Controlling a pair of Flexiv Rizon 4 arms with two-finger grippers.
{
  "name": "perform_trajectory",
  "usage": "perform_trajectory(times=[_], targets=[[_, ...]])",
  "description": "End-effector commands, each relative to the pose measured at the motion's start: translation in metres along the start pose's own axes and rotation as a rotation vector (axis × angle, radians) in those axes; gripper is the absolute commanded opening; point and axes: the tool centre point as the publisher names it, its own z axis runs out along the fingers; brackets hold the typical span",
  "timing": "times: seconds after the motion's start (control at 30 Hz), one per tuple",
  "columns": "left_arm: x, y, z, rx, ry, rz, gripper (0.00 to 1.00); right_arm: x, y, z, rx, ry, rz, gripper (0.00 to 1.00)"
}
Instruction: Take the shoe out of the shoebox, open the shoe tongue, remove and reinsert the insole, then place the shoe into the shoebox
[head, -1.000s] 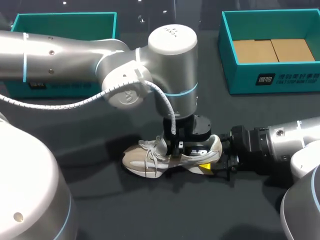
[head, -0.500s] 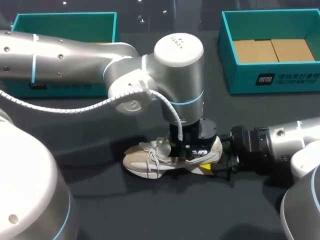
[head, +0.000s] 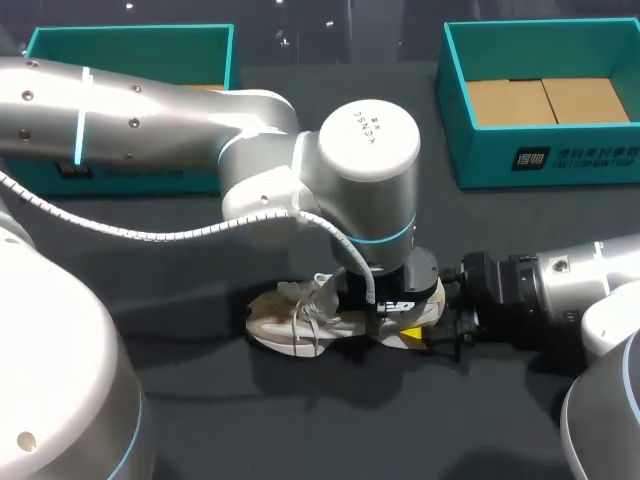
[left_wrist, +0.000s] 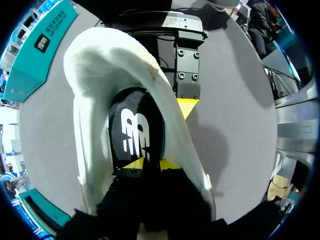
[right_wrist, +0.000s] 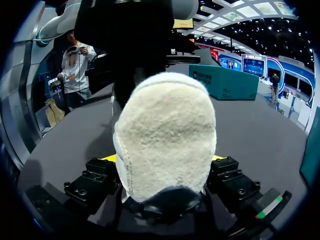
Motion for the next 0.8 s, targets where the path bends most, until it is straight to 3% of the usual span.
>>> perform_trajectory(times=[0.03,0.1,0.3,0.8], targets=[[-0.01,-0.005,0.027,-0.015,-0.036,-0.019,0.05,-0.001,-0.001,0.002,0.004,0.0,0.001,0.0],[-0.014,-0.005,0.027,-0.018,-0.046,-0.032,0.0,-0.001,-0.001,0.002,0.004,0.0,0.001,0.0],[-0.021,0.002,0.023,-0.003,-0.026,-0.055,0.0,-0.001,-0.001,0.002,0.004,0.0,0.001,0.0],[-0.006,0.035,-0.021,0.178,0.083,-0.059,0.0,-0.001,-0.001,0.002,0.004,0.0,0.001,0.0]])
